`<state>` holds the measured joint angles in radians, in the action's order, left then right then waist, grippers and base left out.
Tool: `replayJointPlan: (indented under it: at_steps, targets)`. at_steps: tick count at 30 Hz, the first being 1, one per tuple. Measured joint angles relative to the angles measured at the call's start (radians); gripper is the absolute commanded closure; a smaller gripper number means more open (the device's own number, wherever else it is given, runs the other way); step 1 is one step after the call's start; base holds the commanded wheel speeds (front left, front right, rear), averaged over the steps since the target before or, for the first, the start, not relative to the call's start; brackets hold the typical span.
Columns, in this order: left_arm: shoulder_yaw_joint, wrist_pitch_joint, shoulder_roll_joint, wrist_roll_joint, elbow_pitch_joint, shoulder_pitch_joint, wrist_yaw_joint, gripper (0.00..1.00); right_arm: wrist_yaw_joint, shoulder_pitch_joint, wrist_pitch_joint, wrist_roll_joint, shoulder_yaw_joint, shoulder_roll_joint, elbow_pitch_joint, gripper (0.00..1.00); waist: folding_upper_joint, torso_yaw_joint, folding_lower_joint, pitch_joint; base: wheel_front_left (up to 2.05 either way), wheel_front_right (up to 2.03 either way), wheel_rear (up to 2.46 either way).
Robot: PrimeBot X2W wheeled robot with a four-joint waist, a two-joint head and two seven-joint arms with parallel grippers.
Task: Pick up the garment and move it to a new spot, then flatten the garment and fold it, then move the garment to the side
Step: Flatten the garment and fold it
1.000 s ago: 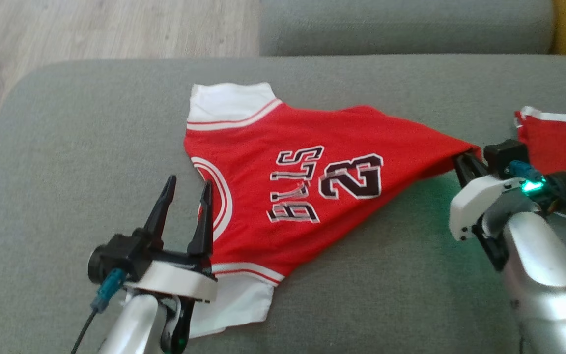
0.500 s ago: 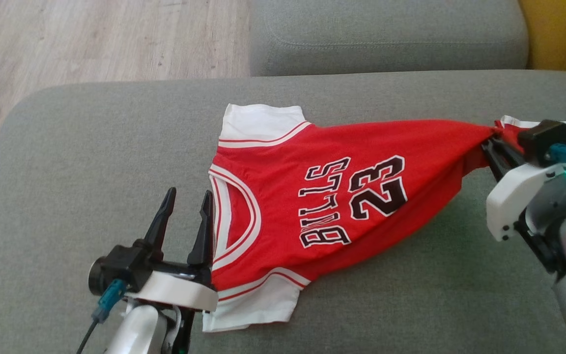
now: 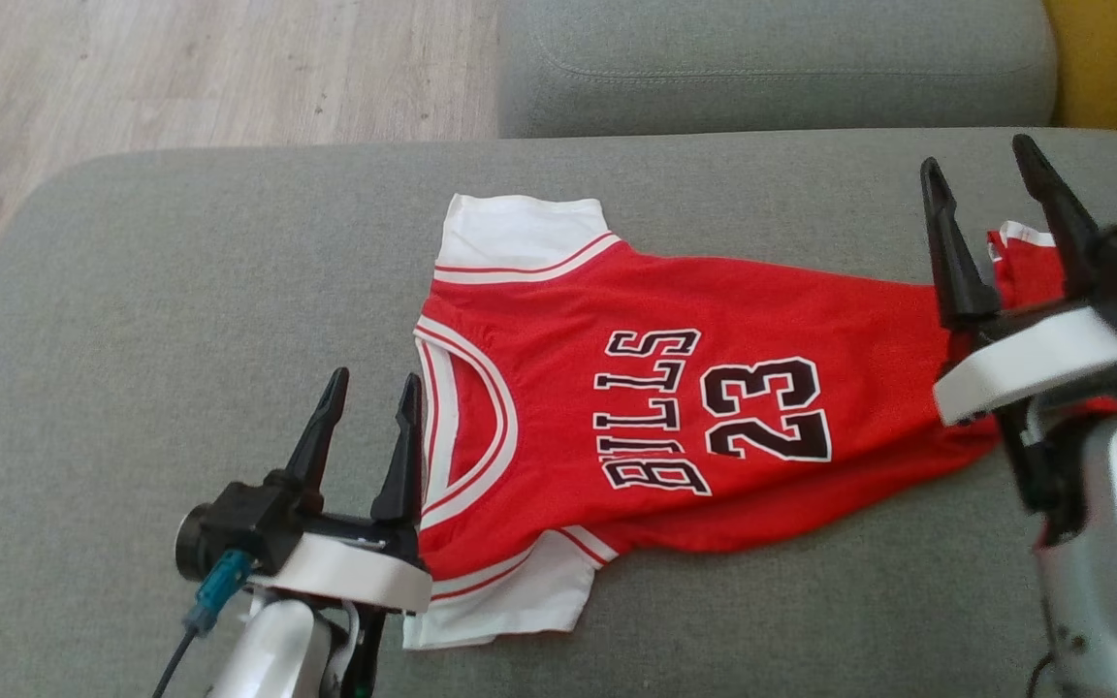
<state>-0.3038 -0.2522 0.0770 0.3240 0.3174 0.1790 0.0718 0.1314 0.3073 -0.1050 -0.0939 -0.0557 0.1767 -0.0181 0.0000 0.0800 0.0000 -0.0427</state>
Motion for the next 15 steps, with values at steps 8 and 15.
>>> replayJointPlan:
  at_steps: [8,15]
  targets:
    - [0.006,0.000,0.000,0.000,-0.013,0.000,0.001,0.00,0.000,-0.188,0.128,-0.040,-0.029,-0.104,-0.090,0.00,0.0000,-0.010,0.0000,-0.007,0.00,0.00,0.00]
    - [0.011,0.000,0.004,-0.001,-0.015,0.001,0.009,0.00,0.000,-0.210,0.185,-0.055,-0.049,-0.120,-0.129,0.00,0.0000,-0.028,0.0000,-0.028,0.00,0.00,0.00]
